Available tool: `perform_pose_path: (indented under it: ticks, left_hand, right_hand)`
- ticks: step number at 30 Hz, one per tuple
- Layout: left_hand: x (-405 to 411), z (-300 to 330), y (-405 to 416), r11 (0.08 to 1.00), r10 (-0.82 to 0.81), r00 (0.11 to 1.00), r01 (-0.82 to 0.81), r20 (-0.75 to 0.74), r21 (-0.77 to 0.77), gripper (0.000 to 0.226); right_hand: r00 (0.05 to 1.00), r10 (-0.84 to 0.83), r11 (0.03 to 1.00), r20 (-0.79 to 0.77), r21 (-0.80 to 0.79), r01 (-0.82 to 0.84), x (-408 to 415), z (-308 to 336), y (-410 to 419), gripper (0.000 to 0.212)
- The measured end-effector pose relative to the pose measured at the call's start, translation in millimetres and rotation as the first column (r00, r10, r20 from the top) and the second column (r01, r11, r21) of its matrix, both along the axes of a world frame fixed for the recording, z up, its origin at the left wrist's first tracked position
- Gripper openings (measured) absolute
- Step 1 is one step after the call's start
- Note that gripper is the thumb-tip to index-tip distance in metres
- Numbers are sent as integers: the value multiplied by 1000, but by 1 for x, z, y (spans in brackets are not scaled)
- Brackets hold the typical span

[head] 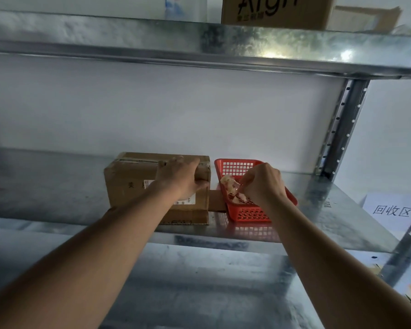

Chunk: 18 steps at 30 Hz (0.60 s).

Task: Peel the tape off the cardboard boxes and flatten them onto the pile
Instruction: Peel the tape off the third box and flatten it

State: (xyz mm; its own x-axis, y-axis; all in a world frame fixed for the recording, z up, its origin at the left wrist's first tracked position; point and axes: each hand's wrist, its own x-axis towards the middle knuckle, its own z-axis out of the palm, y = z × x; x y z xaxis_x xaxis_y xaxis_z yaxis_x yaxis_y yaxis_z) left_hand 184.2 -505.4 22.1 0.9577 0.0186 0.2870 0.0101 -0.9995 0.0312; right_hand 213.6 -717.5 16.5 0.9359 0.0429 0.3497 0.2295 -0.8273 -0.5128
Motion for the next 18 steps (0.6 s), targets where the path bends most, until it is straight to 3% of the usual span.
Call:
perform_pose_path:
  ticks: [5, 18]
  left_hand:
    - [-3, 0, 0, 1000, -5, 1000, 5, 4, -20, 61]
    - [0, -3, 5, 998, -17, 999, 19, 38, -56, 55]
  right_hand:
    - [1000, 10, 1000, 29, -3, -10, 2, 0, 8, 17]
    - [999, -12, 996, 34, -85, 15, -2, -4, 0, 9]
